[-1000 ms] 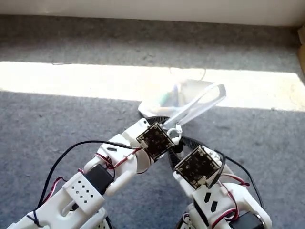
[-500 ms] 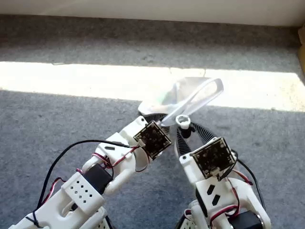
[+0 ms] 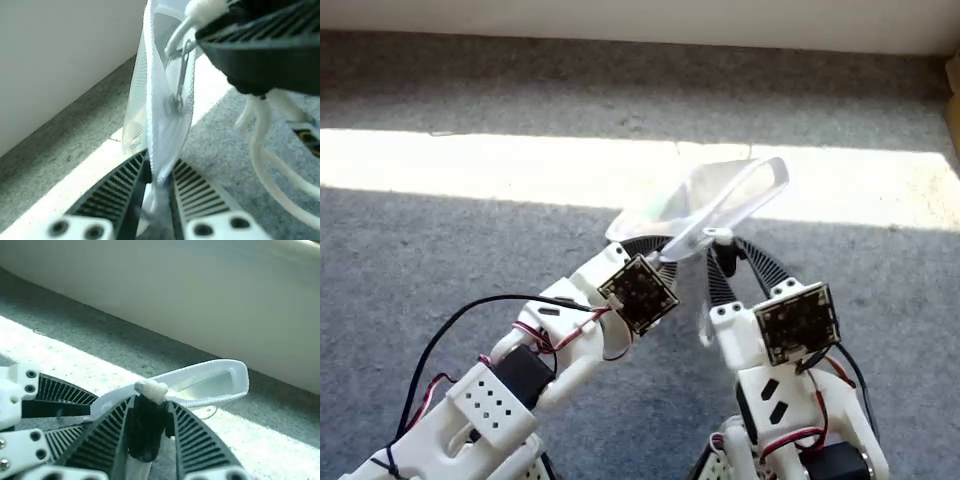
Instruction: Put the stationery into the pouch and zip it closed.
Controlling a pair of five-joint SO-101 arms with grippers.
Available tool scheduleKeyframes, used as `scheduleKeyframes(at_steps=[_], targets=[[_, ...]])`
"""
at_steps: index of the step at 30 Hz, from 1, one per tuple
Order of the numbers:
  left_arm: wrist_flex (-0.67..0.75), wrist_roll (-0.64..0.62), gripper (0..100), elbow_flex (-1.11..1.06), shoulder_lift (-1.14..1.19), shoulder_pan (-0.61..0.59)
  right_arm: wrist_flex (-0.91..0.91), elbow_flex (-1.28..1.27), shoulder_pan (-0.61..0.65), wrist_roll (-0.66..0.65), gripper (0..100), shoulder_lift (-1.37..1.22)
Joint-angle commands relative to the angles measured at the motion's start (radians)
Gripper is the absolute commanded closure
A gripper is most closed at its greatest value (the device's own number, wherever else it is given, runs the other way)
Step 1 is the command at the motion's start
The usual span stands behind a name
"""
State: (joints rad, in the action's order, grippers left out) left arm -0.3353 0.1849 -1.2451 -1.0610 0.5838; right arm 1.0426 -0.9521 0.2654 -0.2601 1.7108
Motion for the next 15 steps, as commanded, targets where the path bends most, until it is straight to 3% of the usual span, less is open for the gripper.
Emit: scheduleKeyframes(at_steps=[1, 11, 15], targets=[[-0.023, -0.008, 99, 0.012, -0.002, -0.038, -0.096, 0.001, -0.061, 0.020, 99.3, 0.012], [-0.023, -0.006, 99, 0.010, -0.002, -0.038, -0.283, -0.154, -0.120, 0.025, 99.3, 0.012], [-0.023, -0.006, 99, 0.008, -0.002, -0.038, -0.325, -0.159, -0.170, 0.086, 99.3, 0.012]])
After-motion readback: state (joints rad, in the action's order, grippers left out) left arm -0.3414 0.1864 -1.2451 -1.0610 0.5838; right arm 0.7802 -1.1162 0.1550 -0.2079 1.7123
